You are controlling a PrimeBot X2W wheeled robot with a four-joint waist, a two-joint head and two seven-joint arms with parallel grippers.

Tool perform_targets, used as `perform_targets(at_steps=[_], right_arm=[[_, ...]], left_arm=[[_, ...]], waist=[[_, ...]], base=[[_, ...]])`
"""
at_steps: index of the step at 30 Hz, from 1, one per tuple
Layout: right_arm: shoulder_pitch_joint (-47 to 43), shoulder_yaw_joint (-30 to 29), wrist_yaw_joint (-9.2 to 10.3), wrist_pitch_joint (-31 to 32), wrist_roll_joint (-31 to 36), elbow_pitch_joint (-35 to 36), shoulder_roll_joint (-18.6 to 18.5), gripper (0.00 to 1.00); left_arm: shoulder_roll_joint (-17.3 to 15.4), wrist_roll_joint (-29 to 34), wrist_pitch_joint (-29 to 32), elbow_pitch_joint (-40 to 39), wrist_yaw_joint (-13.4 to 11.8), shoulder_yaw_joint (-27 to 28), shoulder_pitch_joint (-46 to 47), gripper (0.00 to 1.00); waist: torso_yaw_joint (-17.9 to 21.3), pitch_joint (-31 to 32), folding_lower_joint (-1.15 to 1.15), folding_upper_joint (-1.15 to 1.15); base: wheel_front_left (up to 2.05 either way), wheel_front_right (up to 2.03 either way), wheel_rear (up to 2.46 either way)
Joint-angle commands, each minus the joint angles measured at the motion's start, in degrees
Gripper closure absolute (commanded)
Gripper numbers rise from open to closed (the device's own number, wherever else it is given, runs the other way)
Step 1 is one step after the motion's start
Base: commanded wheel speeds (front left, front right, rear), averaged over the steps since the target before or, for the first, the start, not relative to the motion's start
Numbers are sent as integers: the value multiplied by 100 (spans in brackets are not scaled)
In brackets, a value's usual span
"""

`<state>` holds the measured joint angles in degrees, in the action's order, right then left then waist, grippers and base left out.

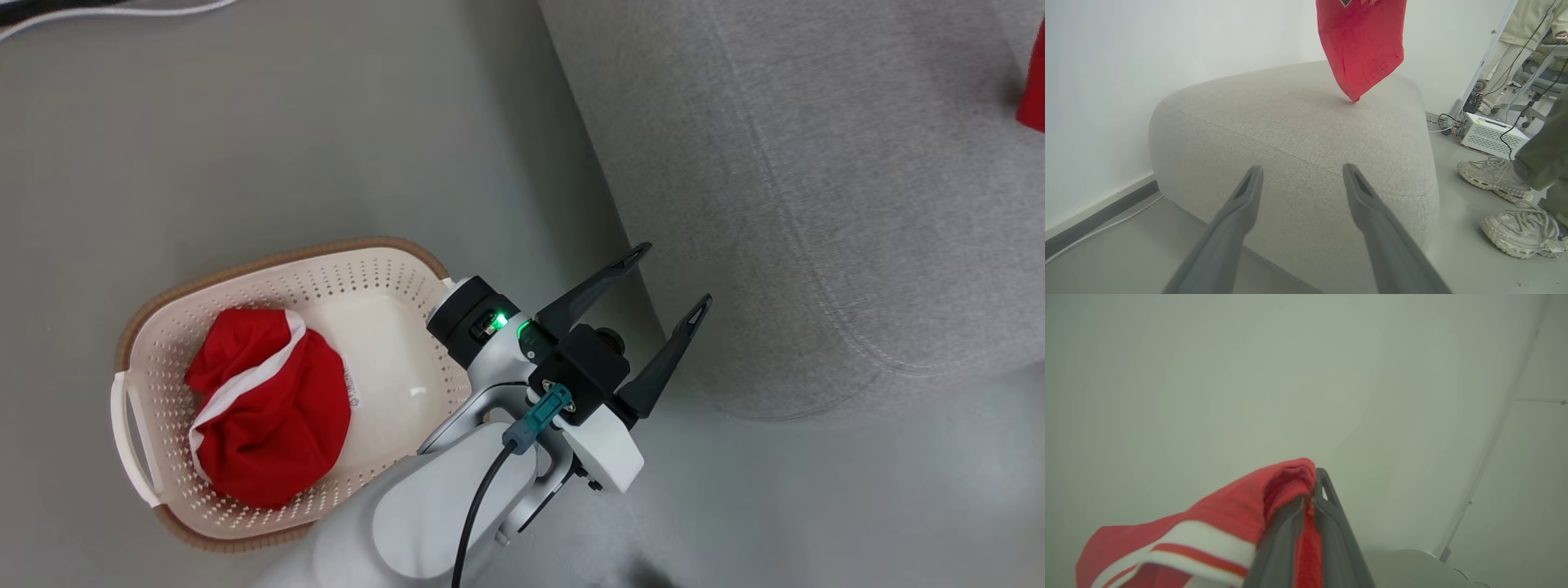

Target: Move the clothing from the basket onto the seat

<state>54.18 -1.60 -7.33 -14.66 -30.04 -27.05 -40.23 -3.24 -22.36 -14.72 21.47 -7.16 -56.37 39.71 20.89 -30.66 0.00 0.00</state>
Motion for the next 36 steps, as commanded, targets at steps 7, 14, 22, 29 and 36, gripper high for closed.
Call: perform_targets(at_steps=[7,14,22,29,36], right_arm=[[170,-761,-16,-34,60,-1106,-254,100],[22,-472,-16,-34,-372,-2050,-45,100],[-314,532,-16,-34,-1341,-2461,204,51],[-876,1086,-16,-34,-1763,-2023,266,0],[-1537,1286,-16,-34,-1769,-1590,356,0]], left_arm=[[36,-169,-28,-126,-329,-250,357,0],[36,-253,-28,-157,-553,-432,409,0],[36,-304,-28,-105,-646,-442,499,0],[36,-378,-28,-170,-620,-362,454,0],[36,-360,-28,-238,-560,-125,238,0]], waist=[[-562,-633,0,0],[-737,-943,0,0],[-723,-961,0,0],[-655,-747,0,0],[-642,-358,0,0]], base=[[0,0,0],[0,0,0],[0,0,0],[0,0,0],[0,0,0]])
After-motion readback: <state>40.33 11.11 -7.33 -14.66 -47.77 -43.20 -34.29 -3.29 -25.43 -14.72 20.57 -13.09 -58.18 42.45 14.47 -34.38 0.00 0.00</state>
